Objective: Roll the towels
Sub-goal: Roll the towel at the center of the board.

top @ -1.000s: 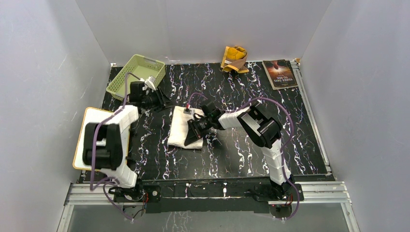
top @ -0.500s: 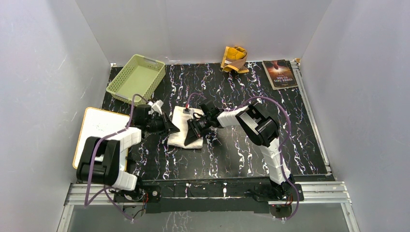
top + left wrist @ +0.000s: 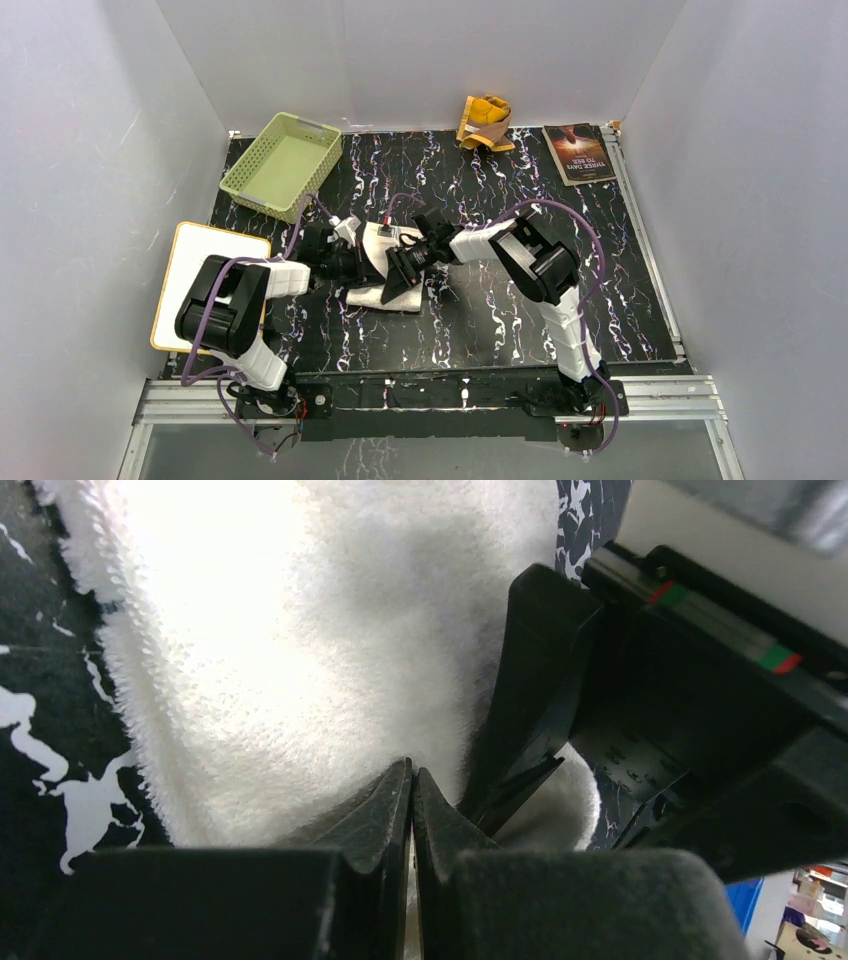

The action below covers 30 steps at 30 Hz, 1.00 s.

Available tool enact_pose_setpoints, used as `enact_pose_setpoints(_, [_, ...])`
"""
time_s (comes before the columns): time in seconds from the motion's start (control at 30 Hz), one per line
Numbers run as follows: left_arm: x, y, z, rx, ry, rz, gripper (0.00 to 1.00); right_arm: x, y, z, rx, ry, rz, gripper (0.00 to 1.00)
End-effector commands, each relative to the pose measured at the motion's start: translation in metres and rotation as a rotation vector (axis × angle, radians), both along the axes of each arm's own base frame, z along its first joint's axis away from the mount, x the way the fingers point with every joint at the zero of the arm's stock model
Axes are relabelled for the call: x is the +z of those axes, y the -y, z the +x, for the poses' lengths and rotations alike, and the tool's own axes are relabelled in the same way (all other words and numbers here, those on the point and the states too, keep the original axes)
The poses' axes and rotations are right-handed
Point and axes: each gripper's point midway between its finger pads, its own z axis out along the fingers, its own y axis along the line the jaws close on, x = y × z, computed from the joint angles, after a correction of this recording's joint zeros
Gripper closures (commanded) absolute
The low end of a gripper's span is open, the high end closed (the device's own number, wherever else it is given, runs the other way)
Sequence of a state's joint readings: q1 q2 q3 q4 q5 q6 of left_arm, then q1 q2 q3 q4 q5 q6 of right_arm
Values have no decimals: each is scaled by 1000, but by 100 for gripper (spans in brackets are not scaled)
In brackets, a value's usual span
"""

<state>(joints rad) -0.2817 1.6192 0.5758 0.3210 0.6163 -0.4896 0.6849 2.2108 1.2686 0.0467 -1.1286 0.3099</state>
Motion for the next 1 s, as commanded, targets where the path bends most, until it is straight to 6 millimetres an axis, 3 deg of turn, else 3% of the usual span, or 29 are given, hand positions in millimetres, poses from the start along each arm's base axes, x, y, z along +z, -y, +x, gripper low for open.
enact_pose_setpoints(0.0, [-29,-19,-26,1,-53,115,100,-41,17,-4,-55,13,-176,51])
enact_pose_setpoints(0.1, [-33,-19,-25,5,-77,128,100,-31,17,7,-57,91,-200,40])
enact_pose_setpoints(0.3, [-38,-20,-24,23,-126,144,100,-8,35,32,-101,358,-292,36])
enact_pose_setpoints(0.53, [-43,-15,-27,7,-167,121,99,58,60,72,-378,786,-246,21])
enact_pose_setpoints(0.67, [-44,-14,-28,-6,-177,114,99,79,69,81,-467,966,-161,13])
enact_pose_setpoints(0.73, [-44,-13,-29,-12,-184,111,99,85,69,72,-436,1052,-95,10])
enact_pose_setpoints(0.87, [-44,-11,-28,-18,-189,102,98,78,66,30,-246,1251,47,10])
enact_pose_setpoints(0.97, [-44,-10,-28,-21,-194,98,98,75,61,12,-162,1337,115,11])
